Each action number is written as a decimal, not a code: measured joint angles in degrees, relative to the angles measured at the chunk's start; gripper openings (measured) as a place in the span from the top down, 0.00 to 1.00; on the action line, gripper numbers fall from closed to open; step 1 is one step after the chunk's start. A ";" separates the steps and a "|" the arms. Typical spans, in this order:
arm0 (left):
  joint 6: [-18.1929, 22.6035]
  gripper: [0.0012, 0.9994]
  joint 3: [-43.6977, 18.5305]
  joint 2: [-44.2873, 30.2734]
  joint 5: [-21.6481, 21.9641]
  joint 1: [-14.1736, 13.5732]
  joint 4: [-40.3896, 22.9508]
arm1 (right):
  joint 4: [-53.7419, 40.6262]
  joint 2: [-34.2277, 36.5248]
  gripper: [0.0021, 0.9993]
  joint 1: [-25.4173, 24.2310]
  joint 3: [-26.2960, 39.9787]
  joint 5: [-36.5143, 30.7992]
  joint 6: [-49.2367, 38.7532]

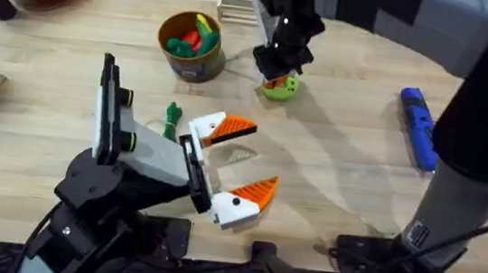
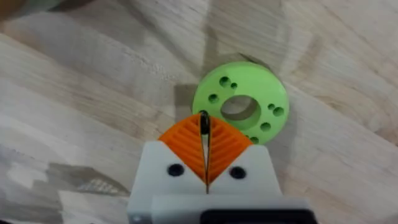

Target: Pick up the gripper from the table and insert it into the empty holder that is missing its gripper. Then pick up a screw, insert it into the mounting hole, and use the screwdriver to tighten it. Finally, clean up the table by picking up the vegetable and placing it into the bucket.

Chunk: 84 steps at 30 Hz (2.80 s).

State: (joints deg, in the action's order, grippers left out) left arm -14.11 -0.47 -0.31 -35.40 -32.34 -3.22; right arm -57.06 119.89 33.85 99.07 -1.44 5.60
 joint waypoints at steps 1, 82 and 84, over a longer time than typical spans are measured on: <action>0.00 0.01 0.00 0.01 0.00 0.00 0.00 | -0.96 -0.01 0.99 0.00 1.02 -0.01 -0.36; 2.78 0.01 0.00 -0.01 -0.22 0.00 0.00 | -23.21 -16.14 0.99 17.16 13.59 16.12 3.61; 2.78 0.01 0.00 0.01 -0.38 0.00 0.00 | -22.93 -15.88 0.99 17.16 13.59 16.11 3.64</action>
State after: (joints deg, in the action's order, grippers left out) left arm -11.33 -0.47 -0.30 -35.78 -32.34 -3.22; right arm -79.99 104.01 51.00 112.66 14.67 9.23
